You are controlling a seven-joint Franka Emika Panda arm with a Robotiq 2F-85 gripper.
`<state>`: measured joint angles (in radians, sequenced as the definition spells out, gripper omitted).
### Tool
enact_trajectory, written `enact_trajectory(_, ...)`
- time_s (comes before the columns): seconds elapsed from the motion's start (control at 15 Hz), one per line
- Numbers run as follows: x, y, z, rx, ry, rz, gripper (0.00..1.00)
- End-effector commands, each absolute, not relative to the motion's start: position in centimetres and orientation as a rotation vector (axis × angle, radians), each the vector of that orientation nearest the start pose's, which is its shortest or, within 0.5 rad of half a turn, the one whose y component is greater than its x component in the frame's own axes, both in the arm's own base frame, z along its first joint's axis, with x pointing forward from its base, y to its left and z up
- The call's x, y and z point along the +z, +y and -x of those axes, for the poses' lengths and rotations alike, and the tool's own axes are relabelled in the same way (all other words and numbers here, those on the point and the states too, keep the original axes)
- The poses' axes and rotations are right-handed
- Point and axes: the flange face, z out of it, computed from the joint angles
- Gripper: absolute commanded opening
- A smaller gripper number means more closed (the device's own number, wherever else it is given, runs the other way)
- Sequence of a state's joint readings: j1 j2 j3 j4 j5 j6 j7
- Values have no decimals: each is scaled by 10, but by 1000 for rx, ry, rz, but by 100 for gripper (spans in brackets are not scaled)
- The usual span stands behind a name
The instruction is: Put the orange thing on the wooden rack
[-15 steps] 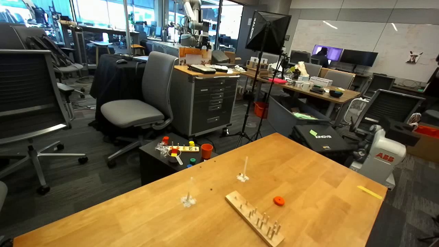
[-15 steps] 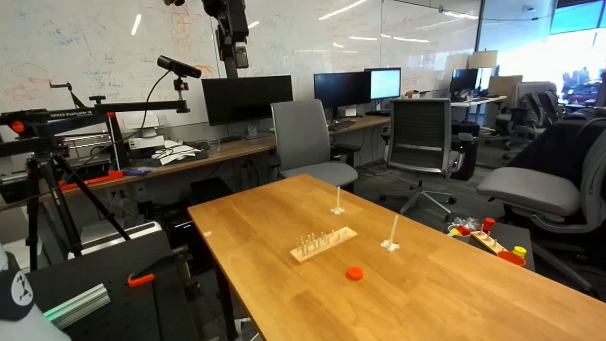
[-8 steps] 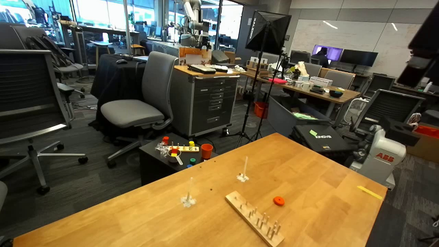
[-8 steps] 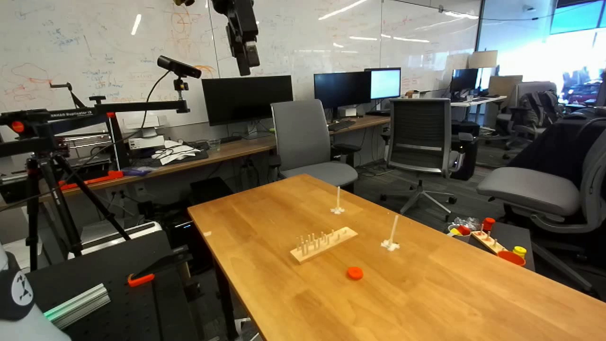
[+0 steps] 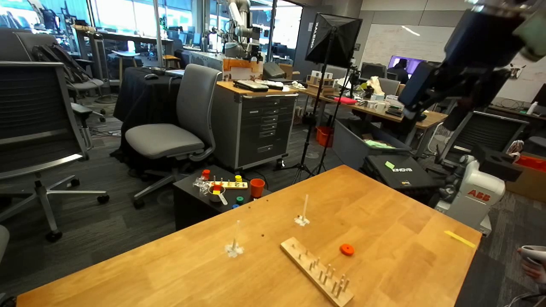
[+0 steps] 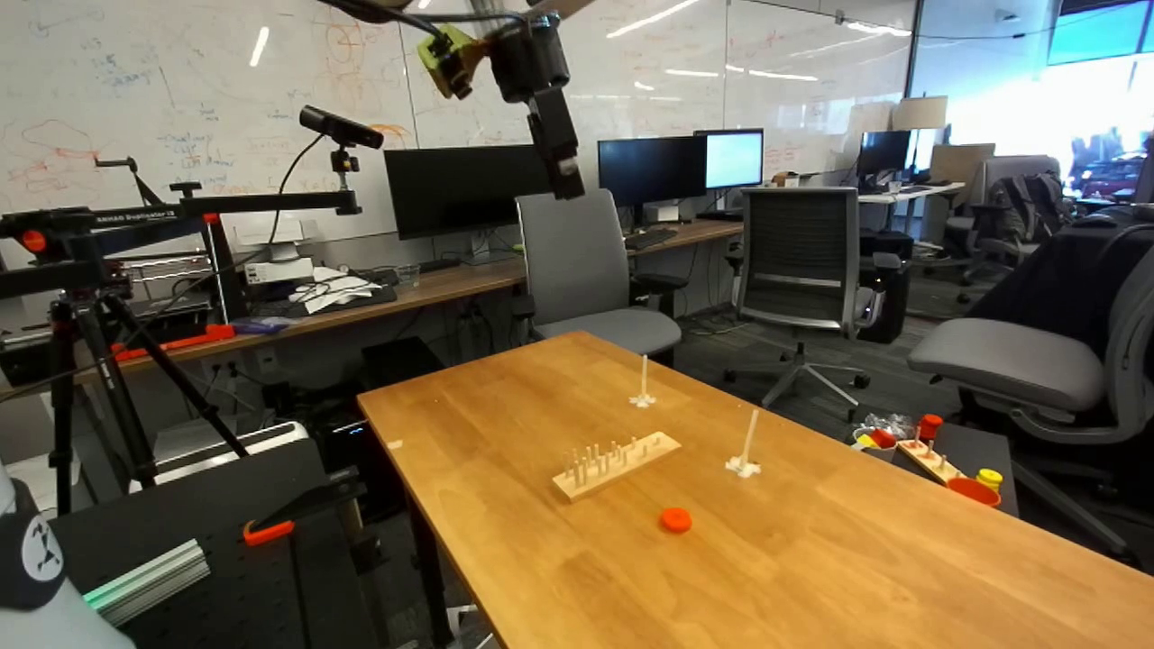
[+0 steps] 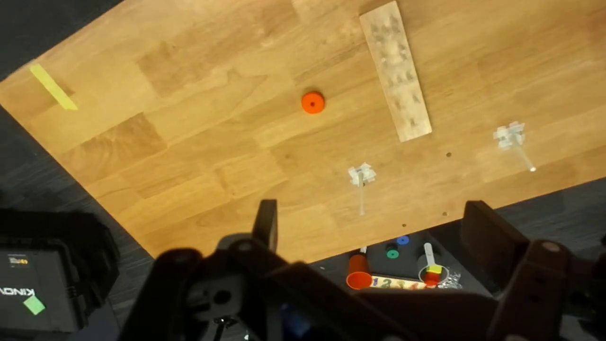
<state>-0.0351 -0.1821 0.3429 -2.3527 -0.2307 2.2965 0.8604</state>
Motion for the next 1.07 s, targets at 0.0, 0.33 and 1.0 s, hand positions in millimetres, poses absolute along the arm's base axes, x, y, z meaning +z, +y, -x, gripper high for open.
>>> enact_trajectory(0.0,357,132,-504,-318,879,3169,100)
enact_trajectory(0.33,314,104,-503,-182,996,3180,100)
enact_trajectory(1.0,262,82,-528,-313,1411,2930,100)
